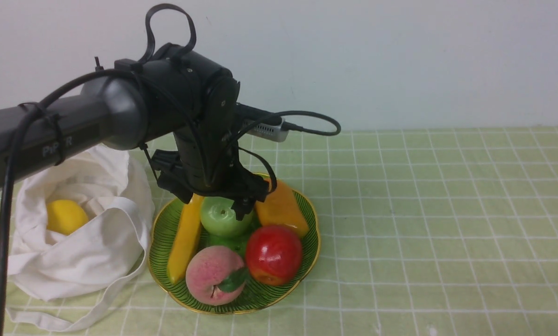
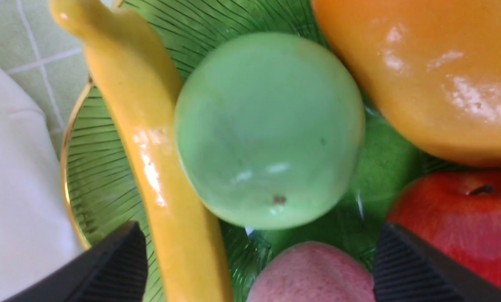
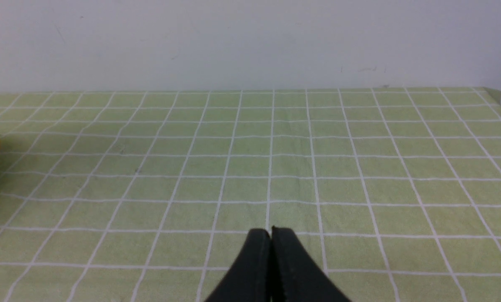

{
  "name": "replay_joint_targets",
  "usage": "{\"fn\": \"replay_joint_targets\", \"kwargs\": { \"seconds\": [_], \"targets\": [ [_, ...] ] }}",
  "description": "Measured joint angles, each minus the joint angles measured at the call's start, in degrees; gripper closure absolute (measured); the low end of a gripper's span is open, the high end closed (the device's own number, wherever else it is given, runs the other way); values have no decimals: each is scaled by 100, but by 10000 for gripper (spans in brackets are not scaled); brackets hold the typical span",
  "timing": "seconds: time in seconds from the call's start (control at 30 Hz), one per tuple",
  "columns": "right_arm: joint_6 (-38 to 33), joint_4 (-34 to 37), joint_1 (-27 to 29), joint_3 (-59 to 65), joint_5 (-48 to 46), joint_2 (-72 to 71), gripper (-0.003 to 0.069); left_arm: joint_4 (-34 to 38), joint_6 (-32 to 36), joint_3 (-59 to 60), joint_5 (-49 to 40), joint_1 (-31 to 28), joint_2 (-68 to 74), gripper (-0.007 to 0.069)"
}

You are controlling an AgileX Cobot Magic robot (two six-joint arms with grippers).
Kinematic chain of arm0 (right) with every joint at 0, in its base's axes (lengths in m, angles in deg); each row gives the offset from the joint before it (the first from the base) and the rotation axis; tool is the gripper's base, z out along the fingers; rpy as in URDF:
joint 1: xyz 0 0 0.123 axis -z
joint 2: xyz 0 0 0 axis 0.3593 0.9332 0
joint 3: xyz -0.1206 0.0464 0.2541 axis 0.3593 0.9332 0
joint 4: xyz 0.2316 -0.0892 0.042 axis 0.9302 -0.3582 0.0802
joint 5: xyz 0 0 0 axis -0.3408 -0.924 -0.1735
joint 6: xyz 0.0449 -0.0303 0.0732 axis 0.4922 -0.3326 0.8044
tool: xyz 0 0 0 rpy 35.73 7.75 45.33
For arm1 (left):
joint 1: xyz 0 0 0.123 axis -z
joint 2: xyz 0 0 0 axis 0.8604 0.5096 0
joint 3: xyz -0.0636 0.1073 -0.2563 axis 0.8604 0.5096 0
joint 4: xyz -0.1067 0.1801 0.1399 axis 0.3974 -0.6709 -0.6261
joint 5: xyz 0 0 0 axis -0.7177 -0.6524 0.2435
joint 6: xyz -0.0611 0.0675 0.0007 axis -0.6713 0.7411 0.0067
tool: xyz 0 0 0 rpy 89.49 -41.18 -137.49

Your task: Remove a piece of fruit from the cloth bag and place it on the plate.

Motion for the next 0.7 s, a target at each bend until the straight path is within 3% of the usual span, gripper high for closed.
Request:
{"fn": "replay_joint_targets", "kwargs": {
  "seconds": [0.07, 0.17, 0.33, 0.43, 0.53, 0.7],
  "targets": [
    [0, 0, 0, 0, 0, 0, 673, 0, 0, -263, -335, 0, 0, -39],
    [0, 0, 0, 0, 0, 0, 673, 0, 26, -730, -823, 0, 0, 48],
    [0, 0, 0, 0, 0, 0, 673, 12, 468, -1427, -965, 5, -220, 432],
    [0, 0, 0, 0, 0, 0, 673, 147, 669, -1399, -1034, 5, -576, 579],
    [0, 0, 0, 0, 0, 0, 673, 257, 776, -1098, -1039, 5, -1167, 623],
    [0, 0, 0, 0, 0, 0, 673, 275, 812, -106, -1064, 11, -2453, 632]
  ]
}}
